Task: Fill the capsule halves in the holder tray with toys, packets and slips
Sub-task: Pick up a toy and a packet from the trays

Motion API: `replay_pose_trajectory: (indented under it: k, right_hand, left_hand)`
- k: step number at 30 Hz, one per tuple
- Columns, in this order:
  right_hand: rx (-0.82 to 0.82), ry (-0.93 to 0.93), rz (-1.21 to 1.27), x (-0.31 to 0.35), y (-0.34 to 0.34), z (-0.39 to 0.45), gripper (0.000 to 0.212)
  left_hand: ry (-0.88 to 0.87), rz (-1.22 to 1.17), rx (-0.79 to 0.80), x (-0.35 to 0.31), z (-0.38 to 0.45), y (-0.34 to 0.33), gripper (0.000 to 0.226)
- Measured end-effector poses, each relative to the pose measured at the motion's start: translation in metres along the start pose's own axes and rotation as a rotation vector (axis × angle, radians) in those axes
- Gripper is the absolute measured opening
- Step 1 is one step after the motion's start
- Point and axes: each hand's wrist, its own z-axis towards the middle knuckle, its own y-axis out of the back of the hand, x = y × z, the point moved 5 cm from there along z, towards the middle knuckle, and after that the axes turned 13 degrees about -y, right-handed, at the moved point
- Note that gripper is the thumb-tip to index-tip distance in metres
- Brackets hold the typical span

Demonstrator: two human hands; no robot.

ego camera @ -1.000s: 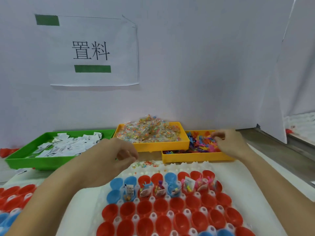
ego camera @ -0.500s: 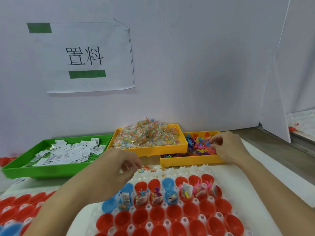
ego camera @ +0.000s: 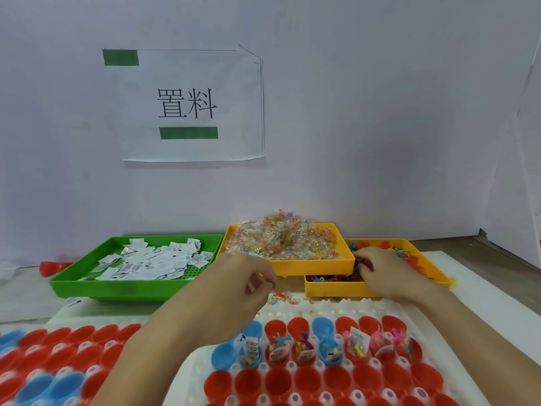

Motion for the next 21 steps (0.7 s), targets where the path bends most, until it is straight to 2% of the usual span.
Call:
replay_pose_trajectory:
  k: [3, 6, 11, 13, 18, 21]
  right_hand:
    - [0.014, -0.013, -0.022, 0.000, -0.003, 0.003, 0.035]
    - [-0.059, -0.044, 0.098, -0.005, 0.001, 0.002, 0.034]
    - [-0.327, -0.033, 0.465, -0.011, 0.028, -0.003, 0.024]
    - [-0.373, -0.017, 0.635, -0.012, 0.043, -0.006, 0.021]
    - [-0.269, 0.076, 0.994, 0.002, 0.070, -0.021, 0.020]
    - [-0.104, 0.204, 1.047, 0.035, 0.084, -0.040, 0.021]
  left_hand:
    - [0.015, -0.002, 0.001, 0.002, -0.001, 0.000, 0.019]
    - [0.017, -0.001, 0.010, 0.002, 0.000, -0.001, 0.017]
    - [0.000, 0.011, 0.012, -0.003, 0.000, -0.006, 0.017]
    - [-0.007, 0.008, -0.007, -0.006, 0.001, -0.005, 0.017]
    - [-0.023, -0.066, -0.097, -0.015, 0.005, -0.003, 0.017]
    - [-0.038, -0.106, -0.156, -0.020, 0.006, -0.002, 0.018]
